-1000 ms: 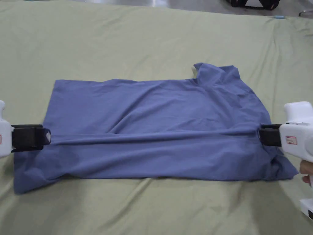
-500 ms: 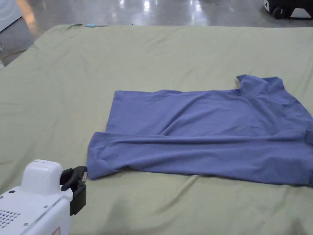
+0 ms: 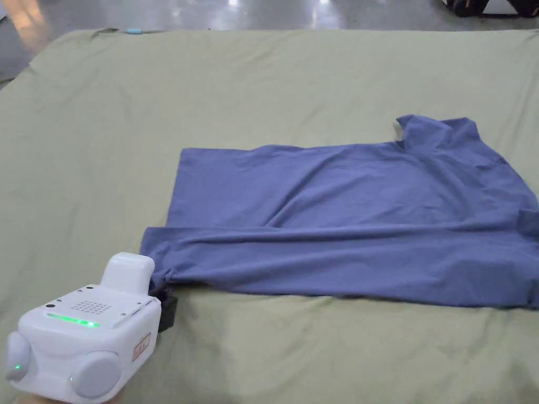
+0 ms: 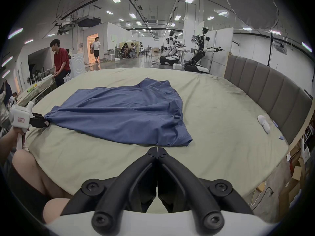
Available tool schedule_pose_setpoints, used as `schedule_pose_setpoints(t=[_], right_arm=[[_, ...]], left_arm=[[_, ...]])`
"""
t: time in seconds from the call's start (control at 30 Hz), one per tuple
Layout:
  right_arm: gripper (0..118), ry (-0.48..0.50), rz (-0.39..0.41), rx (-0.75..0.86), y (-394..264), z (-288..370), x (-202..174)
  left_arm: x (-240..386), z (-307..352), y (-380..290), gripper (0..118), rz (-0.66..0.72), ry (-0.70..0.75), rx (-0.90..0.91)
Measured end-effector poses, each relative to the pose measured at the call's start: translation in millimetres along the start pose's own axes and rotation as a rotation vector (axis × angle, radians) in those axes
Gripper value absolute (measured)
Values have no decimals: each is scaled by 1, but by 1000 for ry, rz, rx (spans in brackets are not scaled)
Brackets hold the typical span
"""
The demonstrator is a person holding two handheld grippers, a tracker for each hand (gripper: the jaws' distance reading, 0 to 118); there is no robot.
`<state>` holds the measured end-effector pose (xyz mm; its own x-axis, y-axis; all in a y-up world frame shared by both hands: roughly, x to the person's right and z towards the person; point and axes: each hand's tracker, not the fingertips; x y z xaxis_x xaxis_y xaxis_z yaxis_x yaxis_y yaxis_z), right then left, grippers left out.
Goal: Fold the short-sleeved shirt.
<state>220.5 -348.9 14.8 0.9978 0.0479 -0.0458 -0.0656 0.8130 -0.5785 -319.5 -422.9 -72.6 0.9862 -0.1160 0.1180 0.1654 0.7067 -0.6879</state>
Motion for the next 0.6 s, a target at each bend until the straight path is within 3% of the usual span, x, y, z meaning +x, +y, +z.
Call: schedule_pose_setpoints(t=[0.03, 0.27, 0.37, 0.4, 0.47, 0.57, 0.6], right_arm=[[3, 4, -6, -7, 0, -5, 1], [5, -13, 51, -74, 7, -46, 0], [109, -27, 49, -82, 10, -73, 15], [118, -24, 25, -79, 12, -84, 21], [118, -15, -22, -51, 17, -104, 34], [116, -54, -51, -156, 8, -140, 50], [100, -25, -94, -211, 6, -150, 54]], left_arm=[[1, -1, 0, 4, -40, 37, 10], [-9, 30, 10, 4, 62, -59, 35], [-9, 46, 14, 4, 61, -62, 57], [-9, 49, 15, 4, 58, -63, 60], [-1, 54, 21, 4, 47, -61, 67], [0, 51, 24, 4, 44, -57, 51], [4, 52, 26, 4, 44, -56, 50]])
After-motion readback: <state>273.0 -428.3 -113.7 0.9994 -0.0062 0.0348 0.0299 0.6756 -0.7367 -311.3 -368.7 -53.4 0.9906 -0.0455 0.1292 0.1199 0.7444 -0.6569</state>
